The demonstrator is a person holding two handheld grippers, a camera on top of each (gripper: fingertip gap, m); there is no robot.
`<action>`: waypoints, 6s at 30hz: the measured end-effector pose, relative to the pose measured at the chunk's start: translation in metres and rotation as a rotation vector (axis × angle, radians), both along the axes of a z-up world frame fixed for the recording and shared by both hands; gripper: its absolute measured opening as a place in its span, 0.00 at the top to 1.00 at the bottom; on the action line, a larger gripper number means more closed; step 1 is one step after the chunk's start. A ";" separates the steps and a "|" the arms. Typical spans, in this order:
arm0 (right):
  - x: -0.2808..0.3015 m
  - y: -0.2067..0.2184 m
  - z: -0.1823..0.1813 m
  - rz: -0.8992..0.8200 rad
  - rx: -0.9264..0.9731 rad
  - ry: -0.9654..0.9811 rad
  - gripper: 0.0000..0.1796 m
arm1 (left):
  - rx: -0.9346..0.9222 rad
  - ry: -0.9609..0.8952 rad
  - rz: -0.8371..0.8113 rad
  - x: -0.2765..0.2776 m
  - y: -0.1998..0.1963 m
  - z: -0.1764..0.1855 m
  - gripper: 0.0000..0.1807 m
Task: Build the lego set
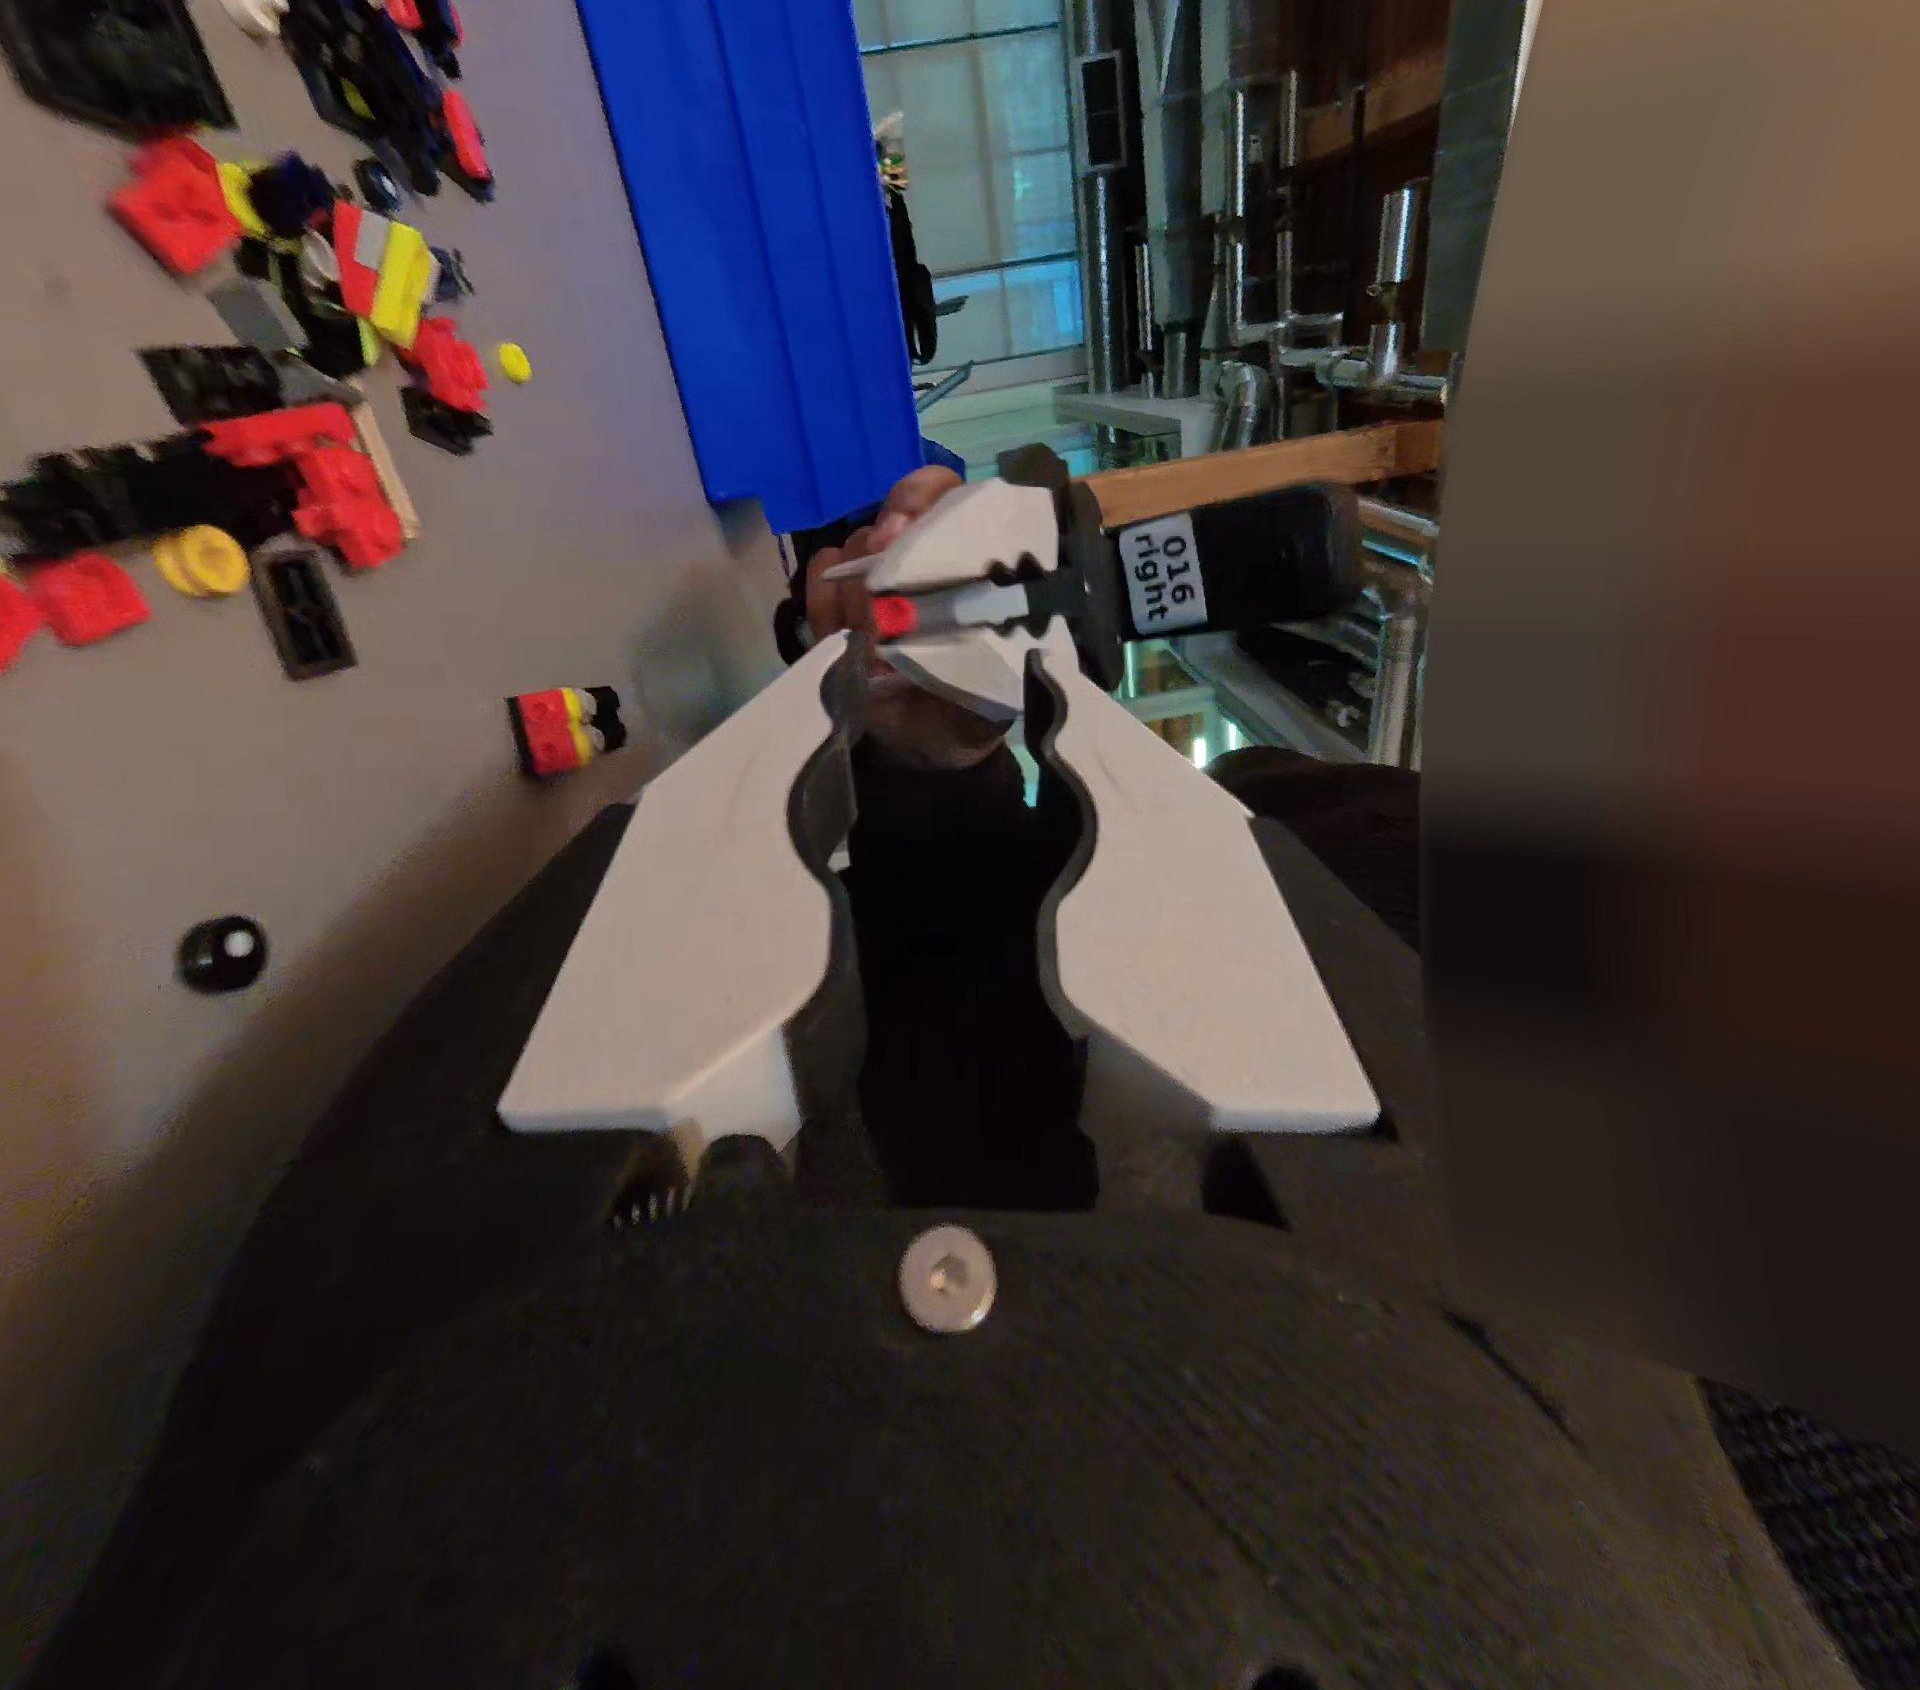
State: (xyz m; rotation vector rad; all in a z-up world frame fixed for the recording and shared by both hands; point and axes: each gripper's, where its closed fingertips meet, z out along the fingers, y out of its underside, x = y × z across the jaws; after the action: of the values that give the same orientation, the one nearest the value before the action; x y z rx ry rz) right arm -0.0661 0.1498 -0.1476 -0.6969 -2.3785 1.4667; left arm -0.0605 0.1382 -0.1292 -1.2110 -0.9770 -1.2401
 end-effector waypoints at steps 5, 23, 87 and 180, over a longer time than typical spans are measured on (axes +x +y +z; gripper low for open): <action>-0.001 0.046 -0.058 -0.179 0.156 -0.433 0.96 | -0.014 0.009 0.043 -0.014 -0.009 -0.003 0.84; -0.020 0.054 -0.042 -0.220 0.118 -0.273 0.82 | -0.005 -0.001 0.035 -0.014 -0.010 -0.003 0.84; -0.008 0.058 -0.040 -0.008 0.312 0.036 0.89 | -0.479 0.951 0.071 -0.003 0.002 -0.013 1.00; 0.018 0.010 -0.058 -0.107 0.216 -0.211 0.97 | -0.608 0.763 -0.165 0.013 0.002 -0.069 0.97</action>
State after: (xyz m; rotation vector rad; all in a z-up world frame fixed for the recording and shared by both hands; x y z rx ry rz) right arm -0.0483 0.1601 -0.2058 -0.9465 -2.5593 1.1211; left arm -0.0473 0.1404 -0.1987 -2.0665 -0.6830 -0.4870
